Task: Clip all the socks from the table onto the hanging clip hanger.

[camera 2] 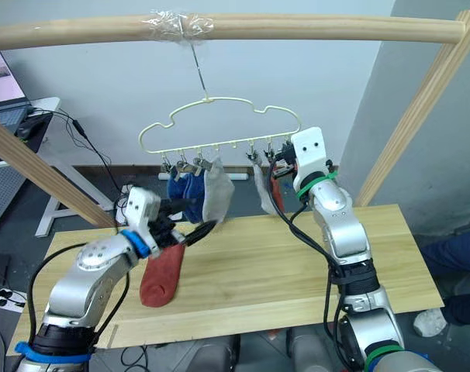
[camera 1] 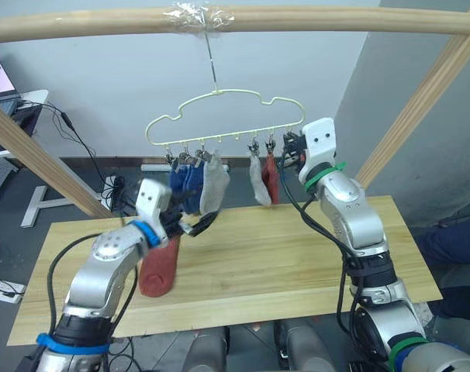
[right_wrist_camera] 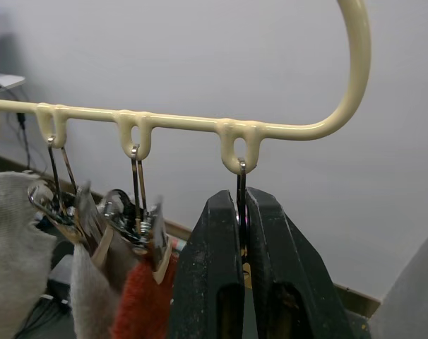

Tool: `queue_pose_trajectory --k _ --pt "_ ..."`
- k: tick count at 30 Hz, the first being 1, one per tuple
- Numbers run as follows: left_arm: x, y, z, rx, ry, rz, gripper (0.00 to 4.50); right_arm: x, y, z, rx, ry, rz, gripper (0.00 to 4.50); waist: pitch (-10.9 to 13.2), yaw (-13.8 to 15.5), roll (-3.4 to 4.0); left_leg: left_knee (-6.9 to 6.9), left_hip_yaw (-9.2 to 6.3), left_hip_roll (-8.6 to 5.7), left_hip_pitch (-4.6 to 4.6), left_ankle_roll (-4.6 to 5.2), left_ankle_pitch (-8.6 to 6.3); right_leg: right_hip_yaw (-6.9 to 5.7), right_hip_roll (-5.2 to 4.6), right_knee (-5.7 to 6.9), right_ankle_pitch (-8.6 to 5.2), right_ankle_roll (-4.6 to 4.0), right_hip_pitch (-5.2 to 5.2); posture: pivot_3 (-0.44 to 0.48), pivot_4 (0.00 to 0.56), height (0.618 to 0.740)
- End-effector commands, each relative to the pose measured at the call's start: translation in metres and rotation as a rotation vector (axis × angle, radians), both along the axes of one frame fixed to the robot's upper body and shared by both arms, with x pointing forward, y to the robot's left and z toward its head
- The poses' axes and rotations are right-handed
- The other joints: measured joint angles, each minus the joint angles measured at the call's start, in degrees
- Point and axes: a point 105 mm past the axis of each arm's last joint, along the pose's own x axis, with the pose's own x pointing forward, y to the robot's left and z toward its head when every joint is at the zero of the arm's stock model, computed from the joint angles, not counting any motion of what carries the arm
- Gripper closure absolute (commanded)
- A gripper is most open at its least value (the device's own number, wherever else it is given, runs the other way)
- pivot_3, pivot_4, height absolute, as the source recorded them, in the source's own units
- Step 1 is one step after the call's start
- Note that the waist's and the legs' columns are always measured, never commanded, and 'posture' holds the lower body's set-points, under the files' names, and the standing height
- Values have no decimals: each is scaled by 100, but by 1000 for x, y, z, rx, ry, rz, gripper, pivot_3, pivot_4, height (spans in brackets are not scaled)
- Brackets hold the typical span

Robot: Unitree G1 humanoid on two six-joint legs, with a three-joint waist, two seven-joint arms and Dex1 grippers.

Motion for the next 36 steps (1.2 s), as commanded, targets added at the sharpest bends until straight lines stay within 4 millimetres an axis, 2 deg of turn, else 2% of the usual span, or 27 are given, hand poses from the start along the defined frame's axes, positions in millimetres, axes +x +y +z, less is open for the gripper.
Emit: queue_pose_trajectory --k 1,5,12,15,18,23,27,30,32,36 --pt "2 41 -14 149 -12 151 17 -10 -2 10 2 33 87 4500 3 27 2 0 -1 2 0 0 0 0 -2 0 -1 0 0 104 234 740" --pt "0 53 -44 128 105 221 17 -19 2 19 -15 59 173 4500 11 118 1 0 -2 -5 -6 1 0 -5 -29 -5 -2 3 1 111 237 740" --pt "0 37 -79 6 246 186 17 -26 7 24 -20 84 212 4500 31 135 -3 -4 -1 -5 -10 2 -1 -10 -35 -8 -1 2 -4 101 242 740" --pt "-5 43 -95 80 298 166 17 -27 7 24 2 102 204 4500 31 118 -3 -7 0 -4 -9 2 -1 -9 -35 -5 -1 2 -7 97 242 740" --pt "-16 47 -106 103 357 148 586 -28 5 23 7 113 198 4500 31 106 -1 -9 3 -4 -7 2 -1 -6 -36 -3 -1 2 -7 92 247 740" --pt "-29 45 -114 95 388 131 2050 -28 1 22 4 122 187 4500 32 105 1 -9 7 -5 -4 2 -1 -5 -44 -3 -2 3 -6 93 247 740" --pt "-29 37 -109 49 357 127 3279 -27 0 24 10 128 188 4500 33 105 2 -9 7 -4 -3 2 -1 -7 -44 -3 -3 4 -6 96 243 740" --pt "-23 19 -96 -101 320 115 4183 -25 -1 25 61 156 194 4500 33 113 3 -9 8 -6 -4 2 -1 -6 -47 -4 -3 4 -6 99 238 740" --pt "-22 4 -89 -166 307 70 4479 -24 -3 26 111 190 190 4500 33 118 2 -8 7 -8 -6 2 -1 -9 -52 -6 -3 4 -6 98 233 740" --pt "-22 -37 -56 -327 242 -82 4479 -22 -5 26 250 327 199 4500 34 122 2 -8 3 -8 -13 2 -1 -8 -53 -6 2 -3 -10 94 229 740"
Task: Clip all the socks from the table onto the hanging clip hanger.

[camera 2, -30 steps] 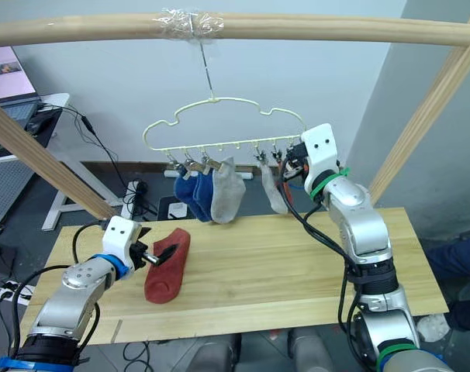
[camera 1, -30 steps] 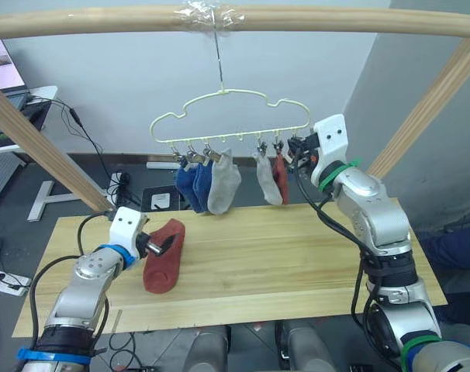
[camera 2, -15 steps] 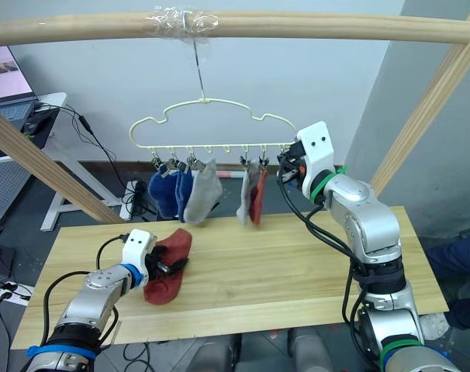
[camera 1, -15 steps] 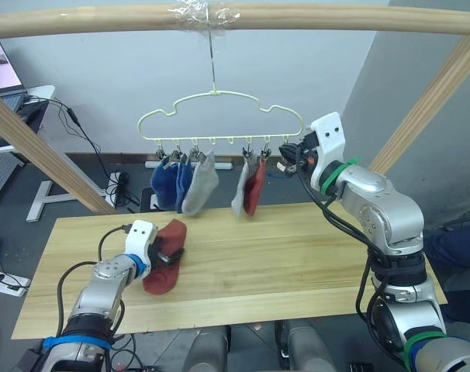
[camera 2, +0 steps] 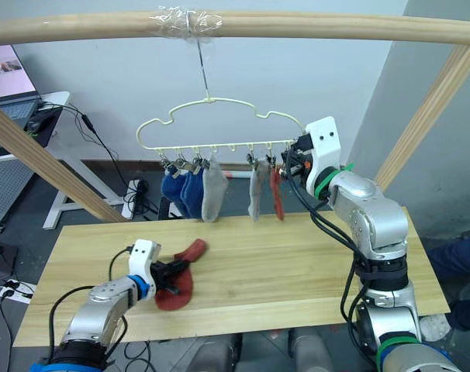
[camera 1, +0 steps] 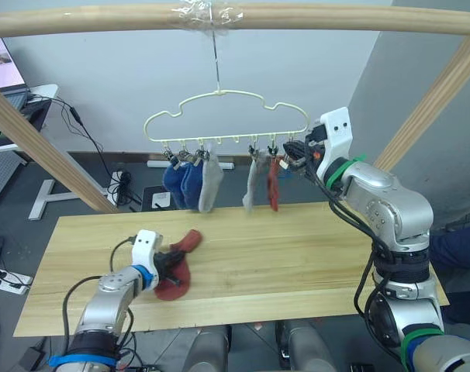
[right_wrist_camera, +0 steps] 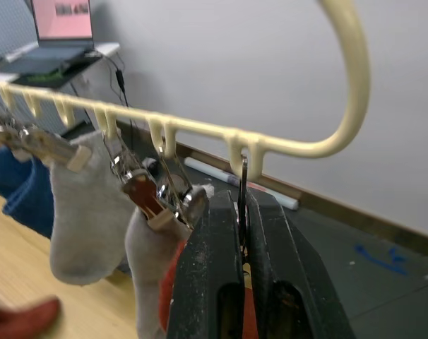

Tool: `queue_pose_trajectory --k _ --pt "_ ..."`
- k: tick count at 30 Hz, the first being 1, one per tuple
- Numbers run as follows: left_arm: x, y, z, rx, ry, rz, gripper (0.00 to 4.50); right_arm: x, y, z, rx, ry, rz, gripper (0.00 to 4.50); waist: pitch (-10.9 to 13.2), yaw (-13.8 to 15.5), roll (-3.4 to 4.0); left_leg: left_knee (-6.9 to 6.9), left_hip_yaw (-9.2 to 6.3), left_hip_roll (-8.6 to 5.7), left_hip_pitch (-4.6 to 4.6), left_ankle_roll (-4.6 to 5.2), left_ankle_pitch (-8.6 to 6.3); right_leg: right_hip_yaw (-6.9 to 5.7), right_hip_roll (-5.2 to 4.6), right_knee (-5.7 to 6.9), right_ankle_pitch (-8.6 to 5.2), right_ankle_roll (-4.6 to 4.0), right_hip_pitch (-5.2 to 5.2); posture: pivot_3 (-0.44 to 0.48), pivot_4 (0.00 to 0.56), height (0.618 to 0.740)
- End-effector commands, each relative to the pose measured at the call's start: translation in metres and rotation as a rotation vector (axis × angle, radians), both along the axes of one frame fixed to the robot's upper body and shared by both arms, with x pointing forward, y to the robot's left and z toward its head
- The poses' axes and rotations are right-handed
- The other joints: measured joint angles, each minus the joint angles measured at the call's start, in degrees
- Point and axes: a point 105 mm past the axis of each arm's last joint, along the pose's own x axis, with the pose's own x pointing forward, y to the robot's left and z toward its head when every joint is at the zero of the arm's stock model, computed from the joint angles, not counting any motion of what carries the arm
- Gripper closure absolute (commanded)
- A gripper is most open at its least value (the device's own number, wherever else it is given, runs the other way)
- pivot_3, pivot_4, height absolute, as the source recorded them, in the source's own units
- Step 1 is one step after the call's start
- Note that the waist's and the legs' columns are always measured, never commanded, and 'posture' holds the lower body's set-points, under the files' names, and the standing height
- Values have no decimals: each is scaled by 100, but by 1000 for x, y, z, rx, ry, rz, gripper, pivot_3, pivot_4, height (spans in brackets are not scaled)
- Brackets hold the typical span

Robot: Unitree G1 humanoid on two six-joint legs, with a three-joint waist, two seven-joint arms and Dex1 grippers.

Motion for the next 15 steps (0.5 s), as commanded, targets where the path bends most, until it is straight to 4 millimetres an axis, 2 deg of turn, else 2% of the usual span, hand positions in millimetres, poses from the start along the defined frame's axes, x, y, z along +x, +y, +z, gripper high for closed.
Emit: queue_pose_trajectory --k 1,5,7,11,15 --pt "4 -34 42 -134 -128 -125 4479 -4 -2 13 93 69 20 4500 0 4 0 0 -4 1 -2 0 0 0 0 0 9 -16 -1 94 229 740" --pt "-5 -86 88 -185 -284 -371 4479 -2 -9 10 214 272 -1 4500 0 3 0 0 -3 -1 -10 -1 1 -1 0 5 11 -20 -12 80 218 740" --pt "-9 -103 107 -197 -366 -446 4479 -2 -11 10 264 344 -16 4500 -1 5 0 0 4 -3 -19 -1 1 -2 0 7 12 -21 -22 78 215 740" --pt "-10 -129 139 -223 -495 -509 4479 -2 -12 11 316 399 -23 4500 -1 2 1 0 6 -4 -23 -1 1 -4 0 6 13 -22 -25 68 208 740" --pt "0 -136 158 -232 -581 -466 4479 -2 -11 11 336 407 -24 4500 -2 -11 0 1 8 -7 -26 0 1 -5 1 6 13 -21 -25 64 205 740"
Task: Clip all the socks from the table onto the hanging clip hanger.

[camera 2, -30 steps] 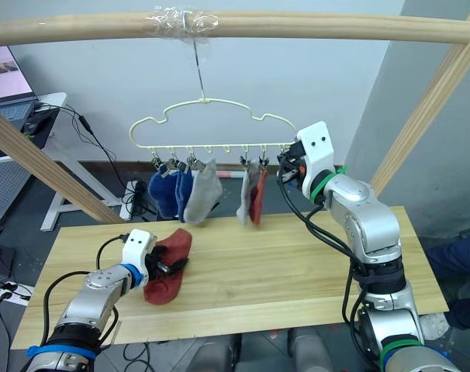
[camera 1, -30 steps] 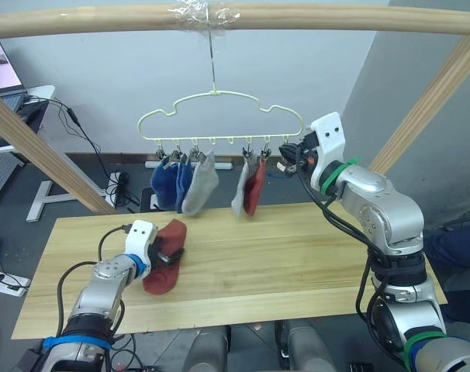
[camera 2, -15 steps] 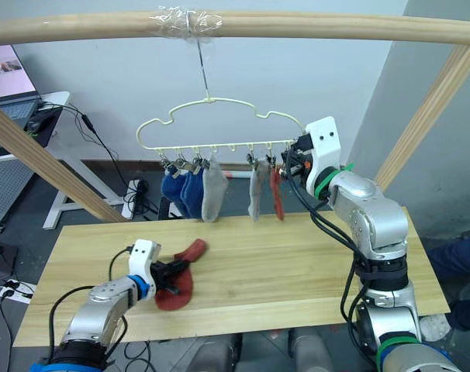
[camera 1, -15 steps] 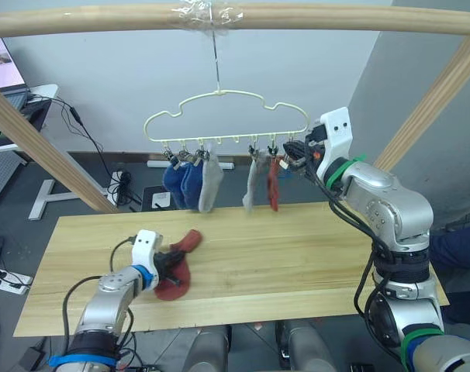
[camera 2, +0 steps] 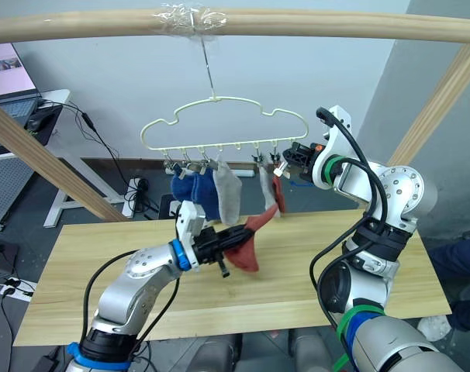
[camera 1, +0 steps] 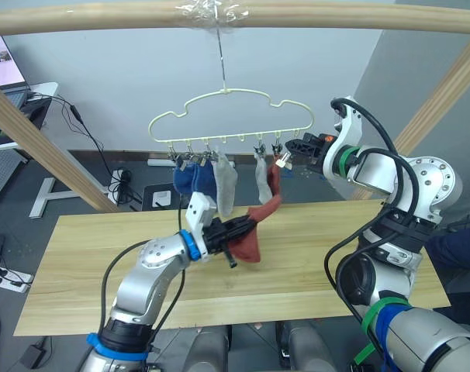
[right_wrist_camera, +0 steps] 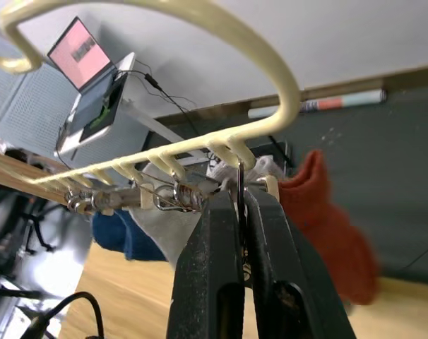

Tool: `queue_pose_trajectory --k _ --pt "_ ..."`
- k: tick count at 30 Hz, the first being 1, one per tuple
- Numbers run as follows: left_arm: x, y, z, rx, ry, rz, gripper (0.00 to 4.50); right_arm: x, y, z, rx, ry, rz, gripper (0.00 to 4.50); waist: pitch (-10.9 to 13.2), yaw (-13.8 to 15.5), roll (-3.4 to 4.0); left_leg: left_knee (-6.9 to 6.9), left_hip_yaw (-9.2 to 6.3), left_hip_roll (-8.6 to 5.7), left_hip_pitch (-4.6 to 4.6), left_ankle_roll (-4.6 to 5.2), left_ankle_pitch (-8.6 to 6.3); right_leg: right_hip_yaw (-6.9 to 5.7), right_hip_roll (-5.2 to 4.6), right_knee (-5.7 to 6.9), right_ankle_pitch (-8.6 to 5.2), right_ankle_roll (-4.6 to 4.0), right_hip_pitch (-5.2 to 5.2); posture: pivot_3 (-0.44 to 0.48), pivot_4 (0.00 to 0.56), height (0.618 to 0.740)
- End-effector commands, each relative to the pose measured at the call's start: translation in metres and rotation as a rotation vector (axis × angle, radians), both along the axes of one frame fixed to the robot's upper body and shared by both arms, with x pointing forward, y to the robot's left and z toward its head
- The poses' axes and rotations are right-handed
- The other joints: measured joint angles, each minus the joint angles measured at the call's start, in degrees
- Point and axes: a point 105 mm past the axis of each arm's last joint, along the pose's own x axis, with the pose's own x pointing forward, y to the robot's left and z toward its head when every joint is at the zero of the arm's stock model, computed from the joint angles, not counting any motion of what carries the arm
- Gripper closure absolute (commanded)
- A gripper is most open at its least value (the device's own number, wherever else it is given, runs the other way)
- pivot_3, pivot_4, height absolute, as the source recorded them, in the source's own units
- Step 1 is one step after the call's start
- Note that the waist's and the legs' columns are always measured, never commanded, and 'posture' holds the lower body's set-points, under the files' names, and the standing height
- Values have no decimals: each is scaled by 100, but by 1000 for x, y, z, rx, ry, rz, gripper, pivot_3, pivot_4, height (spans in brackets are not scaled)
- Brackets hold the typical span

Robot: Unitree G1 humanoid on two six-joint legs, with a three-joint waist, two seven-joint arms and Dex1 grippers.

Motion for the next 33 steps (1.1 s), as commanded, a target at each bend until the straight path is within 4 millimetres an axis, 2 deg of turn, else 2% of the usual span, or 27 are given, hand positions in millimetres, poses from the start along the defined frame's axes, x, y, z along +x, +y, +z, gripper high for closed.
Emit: queue_pose_trajectory --k 1,11,21,25,29,33 --pt "7 -3 24 -39 -116 53 4479 -1 -3 6 18 -10 -11 4500 0 -7 0 0 1 0 0 0 0 0 1 0 0 0 0 64 205 740" --pt "21 -1 30 -23 -208 130 4479 1 -2 8 53 12 -25 4500 0 -14 0 4 0 -1 -1 1 1 1 21 5 1 2 1 63 215 740" --pt "16 -8 20 22 -218 62 4479 3 -3 10 67 35 -36 4500 0 -22 0 6 0 -1 -3 2 1 3 32 6 2 2 0 51 227 740" --pt "26 -7 18 36 -216 99 4479 3 -3 9 69 42 -40 4500 0 -37 0 6 -1 1 -2 2 1 3 35 7 2 2 1 50 230 740" --pt "42 -5 26 12 -212 161 4479 3 -3 9 66 42 -34 4500 0 -44 0 11 -4 1 -5 5 2 2 40 8 2 3 1 48 231 740" --pt "44 -8 33 -14 -233 165 4479 3 -2 10 67 42 -29 4500 0 -93 0 11 -2 1 -5 5 2 5 40 8 3 5 1 47 234 740"
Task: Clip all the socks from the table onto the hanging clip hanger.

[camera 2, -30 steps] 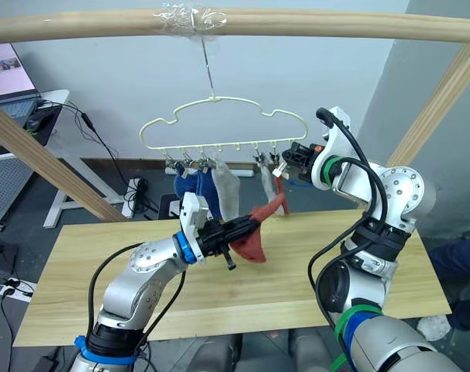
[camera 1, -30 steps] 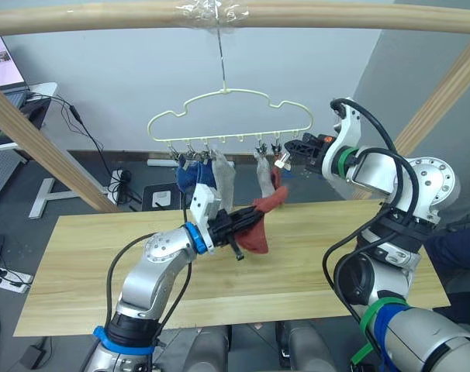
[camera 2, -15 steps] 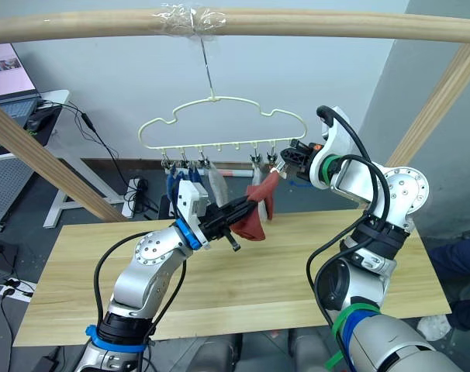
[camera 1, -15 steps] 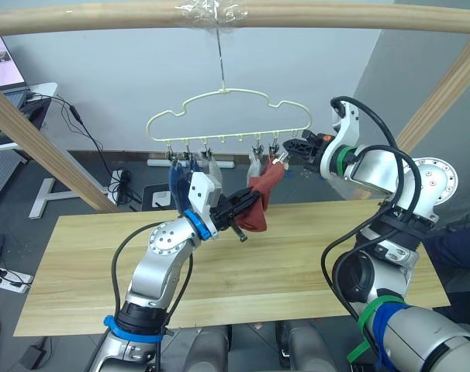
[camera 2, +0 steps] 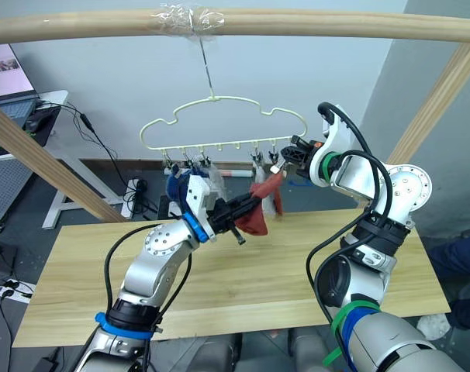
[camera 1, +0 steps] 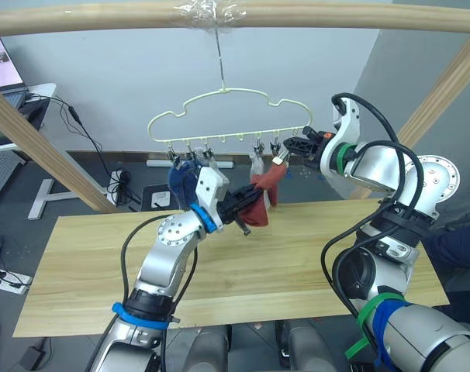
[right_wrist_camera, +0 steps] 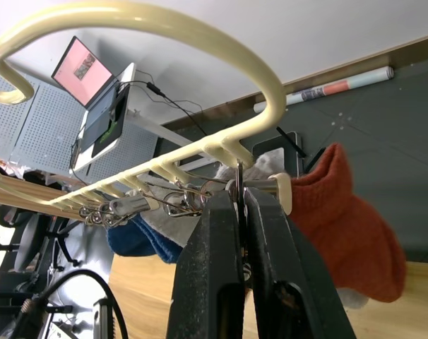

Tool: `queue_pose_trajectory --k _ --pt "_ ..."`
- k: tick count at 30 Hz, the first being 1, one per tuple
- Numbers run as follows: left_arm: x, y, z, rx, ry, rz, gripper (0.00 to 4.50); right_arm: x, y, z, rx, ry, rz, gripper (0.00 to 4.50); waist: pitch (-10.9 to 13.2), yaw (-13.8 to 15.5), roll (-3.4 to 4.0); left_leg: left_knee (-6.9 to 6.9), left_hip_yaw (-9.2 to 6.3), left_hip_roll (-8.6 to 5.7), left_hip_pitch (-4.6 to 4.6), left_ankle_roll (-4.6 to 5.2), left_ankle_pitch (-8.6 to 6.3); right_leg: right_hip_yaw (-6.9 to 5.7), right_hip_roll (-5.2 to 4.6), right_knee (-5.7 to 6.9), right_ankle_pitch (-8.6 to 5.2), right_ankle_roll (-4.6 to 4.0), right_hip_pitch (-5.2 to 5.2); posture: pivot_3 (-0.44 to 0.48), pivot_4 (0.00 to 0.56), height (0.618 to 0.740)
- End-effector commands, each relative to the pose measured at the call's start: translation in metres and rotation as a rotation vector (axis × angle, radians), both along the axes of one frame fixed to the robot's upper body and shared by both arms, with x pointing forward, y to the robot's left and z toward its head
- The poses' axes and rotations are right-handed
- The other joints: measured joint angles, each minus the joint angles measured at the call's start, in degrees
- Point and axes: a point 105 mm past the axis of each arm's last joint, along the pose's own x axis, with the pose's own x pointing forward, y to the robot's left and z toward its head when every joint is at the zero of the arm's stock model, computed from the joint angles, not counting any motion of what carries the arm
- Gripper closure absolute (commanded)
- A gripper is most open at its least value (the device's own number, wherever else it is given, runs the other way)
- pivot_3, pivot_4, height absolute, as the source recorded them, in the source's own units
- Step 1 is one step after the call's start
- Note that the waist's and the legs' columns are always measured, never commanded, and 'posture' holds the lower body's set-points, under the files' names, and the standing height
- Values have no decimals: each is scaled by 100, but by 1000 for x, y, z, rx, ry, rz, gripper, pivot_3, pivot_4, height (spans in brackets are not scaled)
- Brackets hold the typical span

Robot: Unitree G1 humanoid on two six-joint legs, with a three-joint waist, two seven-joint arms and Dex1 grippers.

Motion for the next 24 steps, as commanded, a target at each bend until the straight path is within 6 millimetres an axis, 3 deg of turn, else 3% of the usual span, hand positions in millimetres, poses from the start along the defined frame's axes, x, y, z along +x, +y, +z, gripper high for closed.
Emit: queue_pose_trajectory --k 1,3,6,11,15,18,24 --pt "-1 -2 14 -40 -56 3 4479 -1 -5 7 -6 -22 -13 4500 0 -21 0 0 0 0 0 0 0 0 0 0 0 0 0 46 232 740" --pt "-3 -4 13 -36 -53 -13 4479 -1 -5 8 1 -23 -11 4500 0 -30 0 0 -1 0 -1 0 0 -1 0 0 0 0 0 45 233 740" --pt "-6 -6 10 -30 -45 -28 4500 -2 -3 14 56 -41 11 3764 0 -35 0 0 -1 0 -1 0 0 0 0 0 0 0 0 44 231 740" --pt "-8 -9 10 -27 -32 -57 4500 -2 -5 20 90 -52 14 1976 1 -62 2 0 1 1 -1 0 0 2 2 1 0 0 -2 47 230 740" --pt "-13 -18 9 -58 31 -116 4500 -7 -4 36 82 -130 52 708 1 -68 2 0 2 3 -1 0 0 3 8 2 0 0 -3 44 225 740" --pt "-17 -25 6 -103 131 -163 4500 -15 -6 45 60 -203 83 708 2 -71 3 0 2 3 -2 1 0 4 8 2 0 0 -3 34 221 740" --pt "-13 -27 -14 -99 257 -168 3017 -26 -21 16 -182 -272 35 673 1 -78 1 1 1 2 -3 1 -1 2 9 -1 0 1 -1 5 215 740"
